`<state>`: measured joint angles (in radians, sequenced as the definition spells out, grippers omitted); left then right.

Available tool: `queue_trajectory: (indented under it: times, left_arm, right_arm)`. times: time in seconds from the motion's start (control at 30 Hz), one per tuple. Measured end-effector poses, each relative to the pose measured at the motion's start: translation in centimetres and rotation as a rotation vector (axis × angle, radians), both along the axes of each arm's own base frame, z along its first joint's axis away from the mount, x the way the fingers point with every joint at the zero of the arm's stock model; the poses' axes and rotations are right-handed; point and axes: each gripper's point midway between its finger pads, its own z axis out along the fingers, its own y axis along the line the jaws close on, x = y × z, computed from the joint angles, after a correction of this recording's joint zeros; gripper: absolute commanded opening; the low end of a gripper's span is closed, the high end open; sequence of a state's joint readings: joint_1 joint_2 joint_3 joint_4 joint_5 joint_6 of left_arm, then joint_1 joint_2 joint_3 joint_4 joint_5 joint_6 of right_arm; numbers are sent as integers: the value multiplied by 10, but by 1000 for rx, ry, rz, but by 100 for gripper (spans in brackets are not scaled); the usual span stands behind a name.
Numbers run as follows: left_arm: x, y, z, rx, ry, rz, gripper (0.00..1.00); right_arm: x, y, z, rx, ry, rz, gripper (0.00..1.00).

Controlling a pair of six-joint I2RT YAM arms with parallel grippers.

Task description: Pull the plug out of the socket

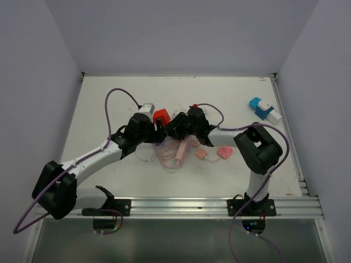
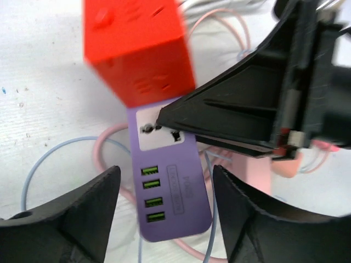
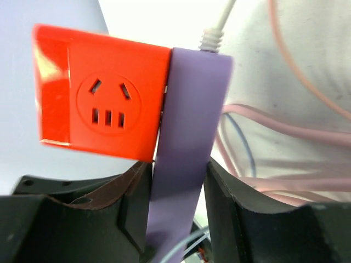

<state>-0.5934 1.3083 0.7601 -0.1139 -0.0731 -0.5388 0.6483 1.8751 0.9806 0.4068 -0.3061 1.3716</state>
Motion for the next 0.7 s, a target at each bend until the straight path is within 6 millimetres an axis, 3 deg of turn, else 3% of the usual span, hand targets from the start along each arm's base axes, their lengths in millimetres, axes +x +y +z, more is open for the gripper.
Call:
queue_trajectory:
  times: [0.07, 0.17, 0.33, 0.57, 0.7]
  left_arm:
    - [-2, -1, 14, -29, -29, 2, 85]
    - [-3, -1, 38, -77, -83, 9, 95]
    - [-4, 2, 56, -144, -101, 26, 99]
    - [-5, 25, 50, -299, -15, 109, 96]
    - [-18, 13, 42, -394, 53, 79, 94]
  right_arm:
    - [-2, -3, -2, -13, -11, 5, 0]
    - [-6, -8, -10, -40, -15, 17, 0]
    - [-7, -9, -5, -53, -54, 37, 0]
    - [-3, -11, 17, -14, -133, 44, 0]
    - [1, -8, 31, 34, -173, 52, 0]
